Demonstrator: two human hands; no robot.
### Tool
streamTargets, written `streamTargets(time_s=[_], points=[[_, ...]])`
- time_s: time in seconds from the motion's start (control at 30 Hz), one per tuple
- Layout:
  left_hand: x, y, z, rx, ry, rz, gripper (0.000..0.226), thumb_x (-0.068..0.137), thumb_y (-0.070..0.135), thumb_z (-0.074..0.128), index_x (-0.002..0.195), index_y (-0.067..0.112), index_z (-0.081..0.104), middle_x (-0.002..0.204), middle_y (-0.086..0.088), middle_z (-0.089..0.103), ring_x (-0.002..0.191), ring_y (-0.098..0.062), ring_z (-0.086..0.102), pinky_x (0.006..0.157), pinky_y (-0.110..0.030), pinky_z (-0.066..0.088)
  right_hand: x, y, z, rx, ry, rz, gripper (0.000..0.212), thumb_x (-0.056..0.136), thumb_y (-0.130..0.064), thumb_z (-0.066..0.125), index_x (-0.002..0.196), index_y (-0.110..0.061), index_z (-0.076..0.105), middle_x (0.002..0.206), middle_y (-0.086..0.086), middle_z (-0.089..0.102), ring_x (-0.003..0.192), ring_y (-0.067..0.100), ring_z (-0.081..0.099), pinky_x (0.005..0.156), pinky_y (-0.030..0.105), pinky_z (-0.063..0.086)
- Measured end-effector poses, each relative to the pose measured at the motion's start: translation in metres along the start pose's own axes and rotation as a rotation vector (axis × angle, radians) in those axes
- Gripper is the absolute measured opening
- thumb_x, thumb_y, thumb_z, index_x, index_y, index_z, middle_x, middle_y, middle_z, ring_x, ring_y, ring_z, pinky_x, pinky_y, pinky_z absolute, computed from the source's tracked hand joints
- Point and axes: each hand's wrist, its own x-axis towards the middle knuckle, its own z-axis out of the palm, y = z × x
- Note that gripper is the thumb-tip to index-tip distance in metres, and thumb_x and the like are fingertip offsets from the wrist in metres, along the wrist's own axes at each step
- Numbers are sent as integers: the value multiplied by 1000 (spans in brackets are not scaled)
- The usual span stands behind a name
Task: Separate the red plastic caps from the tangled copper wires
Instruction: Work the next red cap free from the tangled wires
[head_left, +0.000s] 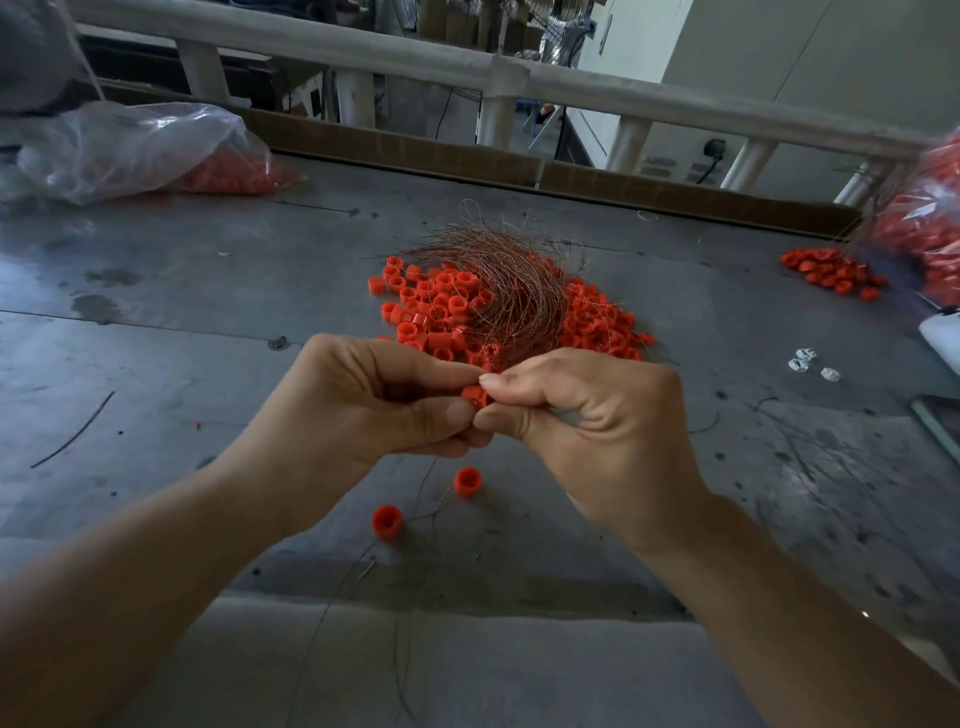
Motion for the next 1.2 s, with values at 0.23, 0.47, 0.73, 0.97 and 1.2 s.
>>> streamTargets(time_s=[0.23,0.47,0.73,0.97,1.2], points=[[0,0,2,60,15,-33,29,55,8,65,80,19,74,69,-7,72,63,-16,70,56,-17,53,0,-1,0,-57,-50,-27,16,64,-7,75,77,2,72,72,10,70,67,11,65,63,20,54],[1,2,-4,18,-113,-117,35,50,12,81,83,22,75,71,-11,72,63,-19,70,54,-18,53,5,-3,-9,91,-182,177,31,61,-19,76,88,-6,71,77,-4,65,76,9,63,69,15,51],[1,1,-9,13,-230,-228,59,44,39,89,99,30,71,77,-18,70,68,-28,70,59,-25,55,6,-1,-13,94,-468,162,21,71,-16,72,90,-7,72,82,-9,55,78,-3,52,75,10,41],[-2,3,-7,-24,-271,-176,76,57,39,84,124,25,52,86,-20,70,79,-31,70,63,-25,55,4,-5,-9,-4,-428,123,11,78,-14,65,82,-4,65,80,-12,47,75,-3,46,74,10,38],[-7,-1,-1,78,-206,-80,71,60,37,81,122,33,48,77,-14,71,70,-27,70,58,-24,55,-1,-11,-2,-125,-451,88,10,80,-9,56,82,-1,61,80,-3,46,75,8,43,64,18,38]])
